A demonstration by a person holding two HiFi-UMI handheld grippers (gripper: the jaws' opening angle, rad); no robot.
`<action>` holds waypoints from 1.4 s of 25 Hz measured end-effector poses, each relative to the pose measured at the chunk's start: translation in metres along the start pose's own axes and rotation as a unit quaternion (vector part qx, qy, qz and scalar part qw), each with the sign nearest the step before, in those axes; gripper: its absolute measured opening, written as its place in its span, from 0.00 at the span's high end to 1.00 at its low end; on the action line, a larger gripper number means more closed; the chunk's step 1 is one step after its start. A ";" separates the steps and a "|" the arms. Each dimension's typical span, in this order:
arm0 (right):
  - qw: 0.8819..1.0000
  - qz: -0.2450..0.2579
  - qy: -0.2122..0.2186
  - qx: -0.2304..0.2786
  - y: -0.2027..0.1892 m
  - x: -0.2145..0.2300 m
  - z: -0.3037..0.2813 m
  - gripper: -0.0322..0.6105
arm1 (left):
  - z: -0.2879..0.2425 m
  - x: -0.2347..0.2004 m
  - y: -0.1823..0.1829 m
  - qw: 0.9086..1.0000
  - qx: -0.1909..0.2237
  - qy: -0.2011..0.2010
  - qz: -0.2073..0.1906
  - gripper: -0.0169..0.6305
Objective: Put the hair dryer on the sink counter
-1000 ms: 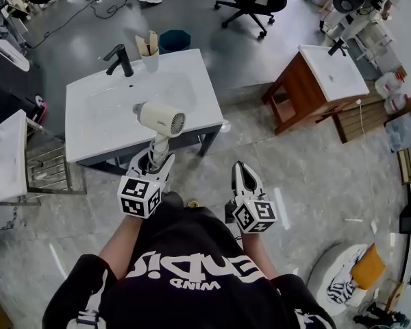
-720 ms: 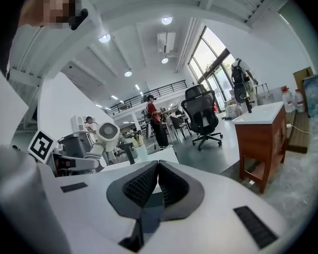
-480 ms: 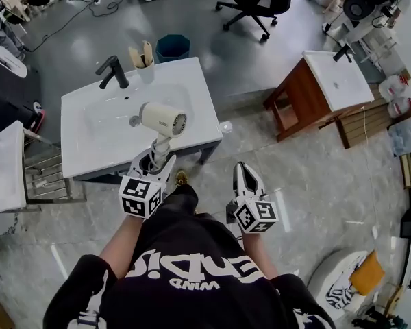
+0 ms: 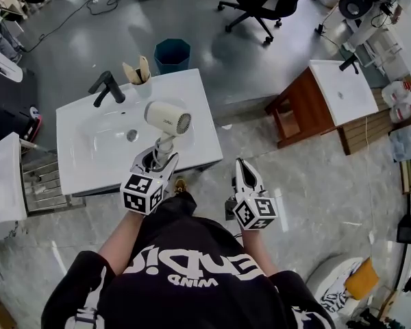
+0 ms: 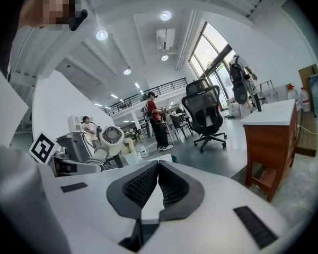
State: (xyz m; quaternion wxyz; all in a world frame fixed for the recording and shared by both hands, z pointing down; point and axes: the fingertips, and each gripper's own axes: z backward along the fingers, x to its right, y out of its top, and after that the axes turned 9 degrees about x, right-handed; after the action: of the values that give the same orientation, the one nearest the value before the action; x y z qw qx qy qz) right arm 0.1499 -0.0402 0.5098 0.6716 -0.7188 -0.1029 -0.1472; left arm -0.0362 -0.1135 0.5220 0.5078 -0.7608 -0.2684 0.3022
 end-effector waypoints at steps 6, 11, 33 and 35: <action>1.000 0.006 -0.006 -0.002 0.011 0.010 -0.043 0.91 | -0.032 -0.021 0.009 1.000 -0.017 -0.009 -0.002 0.66; 1.000 0.017 -0.004 -0.005 0.021 0.017 -0.068 0.91 | -0.051 -0.030 0.016 1.000 -0.022 -0.011 -0.007 0.66; 0.995 0.032 0.086 -0.040 0.039 0.052 -0.149 0.91 | -0.122 -0.044 0.007 0.995 -0.041 0.068 0.053 0.66; 0.995 0.030 0.087 -0.043 0.039 0.054 -0.151 0.91 | -0.128 -0.047 0.003 0.995 -0.046 0.073 0.058 0.66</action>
State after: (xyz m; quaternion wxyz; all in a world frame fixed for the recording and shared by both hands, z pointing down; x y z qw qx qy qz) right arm 0.2034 -0.1965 0.5002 0.6510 -0.7339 -0.0156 -0.1933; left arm 0.0266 -0.2260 0.5663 0.4719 -0.8178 -0.1994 0.2623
